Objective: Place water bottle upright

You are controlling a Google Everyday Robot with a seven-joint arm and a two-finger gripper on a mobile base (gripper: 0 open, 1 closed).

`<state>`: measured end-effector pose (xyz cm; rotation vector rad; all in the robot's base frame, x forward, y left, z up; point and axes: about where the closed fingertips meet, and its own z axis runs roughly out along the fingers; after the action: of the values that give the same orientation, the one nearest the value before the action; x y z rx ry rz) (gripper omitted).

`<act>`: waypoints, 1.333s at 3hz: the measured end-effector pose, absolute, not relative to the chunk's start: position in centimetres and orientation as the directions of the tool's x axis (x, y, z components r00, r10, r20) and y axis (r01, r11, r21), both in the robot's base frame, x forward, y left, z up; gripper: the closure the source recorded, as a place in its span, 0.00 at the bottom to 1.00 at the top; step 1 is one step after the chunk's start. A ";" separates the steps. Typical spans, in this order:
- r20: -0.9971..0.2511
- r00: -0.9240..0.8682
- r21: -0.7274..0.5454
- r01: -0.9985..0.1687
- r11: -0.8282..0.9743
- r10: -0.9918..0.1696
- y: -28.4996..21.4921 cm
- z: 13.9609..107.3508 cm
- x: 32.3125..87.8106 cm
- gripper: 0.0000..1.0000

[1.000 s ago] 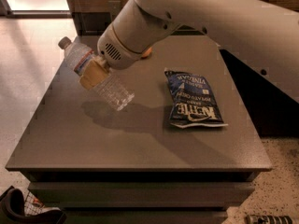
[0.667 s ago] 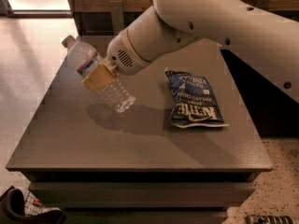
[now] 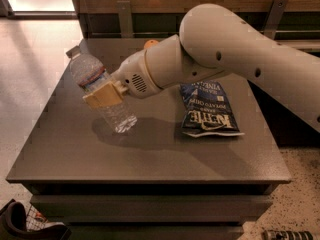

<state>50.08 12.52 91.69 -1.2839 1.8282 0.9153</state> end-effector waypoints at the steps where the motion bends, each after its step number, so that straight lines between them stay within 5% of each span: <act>1: -0.890 -0.267 0.186 -0.953 0.239 -0.371 14.5 91.2 48.9 1.00; 4: -0.945 -0.182 0.144 -0.978 0.154 -0.270 18.2 92.3 48.1 1.00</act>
Offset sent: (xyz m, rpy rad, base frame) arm -0.0238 0.0497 -0.0125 0.2343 0.0638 -0.0076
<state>48.11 18.21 92.30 -1.2305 1.6044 1.0788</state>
